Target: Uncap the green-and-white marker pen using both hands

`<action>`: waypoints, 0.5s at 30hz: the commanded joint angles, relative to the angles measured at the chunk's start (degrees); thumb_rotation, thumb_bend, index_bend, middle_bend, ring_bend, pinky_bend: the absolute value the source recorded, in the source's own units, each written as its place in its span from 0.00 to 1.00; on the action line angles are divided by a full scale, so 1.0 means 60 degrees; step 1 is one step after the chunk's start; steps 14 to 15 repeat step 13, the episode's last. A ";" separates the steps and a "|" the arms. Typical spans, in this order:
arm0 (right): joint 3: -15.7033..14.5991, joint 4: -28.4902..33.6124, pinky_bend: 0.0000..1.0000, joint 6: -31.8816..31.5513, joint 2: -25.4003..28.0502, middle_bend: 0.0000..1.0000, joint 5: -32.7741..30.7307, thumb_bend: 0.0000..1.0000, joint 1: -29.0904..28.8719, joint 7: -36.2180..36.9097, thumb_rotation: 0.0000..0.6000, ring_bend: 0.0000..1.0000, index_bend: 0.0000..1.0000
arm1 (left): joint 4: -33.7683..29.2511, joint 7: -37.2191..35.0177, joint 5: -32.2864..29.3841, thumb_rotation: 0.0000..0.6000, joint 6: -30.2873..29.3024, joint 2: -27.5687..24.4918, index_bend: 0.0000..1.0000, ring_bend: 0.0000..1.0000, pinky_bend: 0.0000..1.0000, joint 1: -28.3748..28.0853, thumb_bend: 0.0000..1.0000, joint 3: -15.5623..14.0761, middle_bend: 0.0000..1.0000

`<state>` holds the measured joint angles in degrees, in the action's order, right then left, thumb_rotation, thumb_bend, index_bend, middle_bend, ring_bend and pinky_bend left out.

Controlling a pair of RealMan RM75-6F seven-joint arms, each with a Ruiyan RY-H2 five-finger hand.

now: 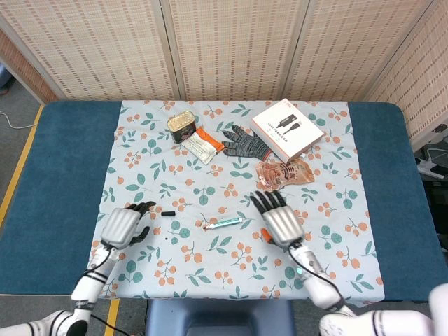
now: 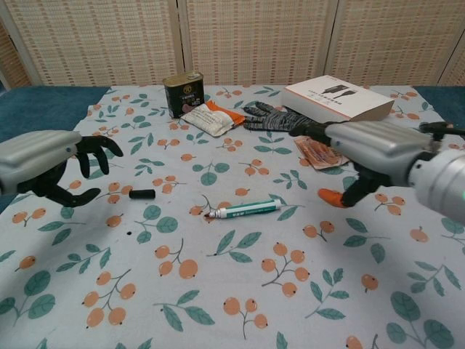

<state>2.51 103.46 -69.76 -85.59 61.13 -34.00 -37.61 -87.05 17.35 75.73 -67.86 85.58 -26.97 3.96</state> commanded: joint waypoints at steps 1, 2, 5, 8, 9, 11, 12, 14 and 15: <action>-0.2117 0.0344 0.00 -0.2763 0.2110 0.00 0.2946 0.27 0.2300 0.0967 1.00 0.00 0.00 | 0.0010 -0.1754 0.1604 1.00 -0.1828 -0.1345 0.05 0.00 0.14 0.1430 0.39 -0.1164 0.00; -0.2307 0.0004 0.00 -0.3330 0.2231 0.00 0.3283 0.27 0.2707 0.1149 1.00 0.00 0.00 | 0.0367 -0.1998 0.1788 1.00 -0.2290 -0.1401 0.04 0.00 0.09 0.1689 0.39 -0.1234 0.00; -0.2482 -0.0948 0.00 -0.4517 0.2413 0.00 0.3595 0.27 0.3729 0.1992 1.00 0.00 0.00 | 0.1514 -0.2946 0.1912 1.00 -0.3241 -0.1306 0.02 0.00 0.03 0.2251 0.39 -0.1148 0.00; -0.2205 -0.1418 0.00 -0.4746 0.2648 0.00 0.3227 0.26 0.4183 0.2901 1.00 0.00 0.00 | 0.1931 -0.3638 0.1750 1.00 -0.3093 -0.1676 0.00 0.00 0.02 0.2257 0.39 -0.0983 0.00; -0.2094 -0.1245 0.00 -0.4673 0.2855 0.00 0.3080 0.25 0.4238 0.3120 1.00 0.00 0.00 | 0.1940 -0.3830 0.1632 1.00 -0.3016 -0.1802 0.00 0.00 0.01 0.2266 0.39 -0.0895 0.00; -0.1897 -0.1096 0.00 -0.4737 0.3032 0.00 0.3066 0.25 0.4307 0.3236 1.00 0.00 0.00 | 0.1893 -0.3908 0.1479 1.00 -0.2890 -0.1954 0.00 0.00 0.01 0.2284 0.39 -0.0802 0.00; -0.1862 -0.1057 0.00 -0.4718 0.3091 0.00 0.3093 0.25 0.4339 0.3217 1.00 0.00 0.00 | 0.1856 -0.3884 0.1444 1.00 -0.2845 -0.2003 0.00 0.00 0.01 0.2291 0.39 -0.0778 0.00; -0.1838 -0.1020 0.00 -0.4677 0.3146 0.00 0.3118 0.25 0.4368 0.3196 1.00 0.00 0.00 | 0.1812 -0.3832 0.1415 1.00 -0.2813 -0.2043 0.00 0.00 0.01 0.2303 0.39 -0.0756 0.00; -0.1838 -0.1020 0.00 -0.4677 0.3146 0.00 0.3118 0.25 0.4368 0.3196 1.00 0.00 0.00 | 0.1812 -0.3832 0.1415 1.00 -0.2813 -0.2043 0.00 0.00 0.01 0.2303 0.39 -0.0756 0.00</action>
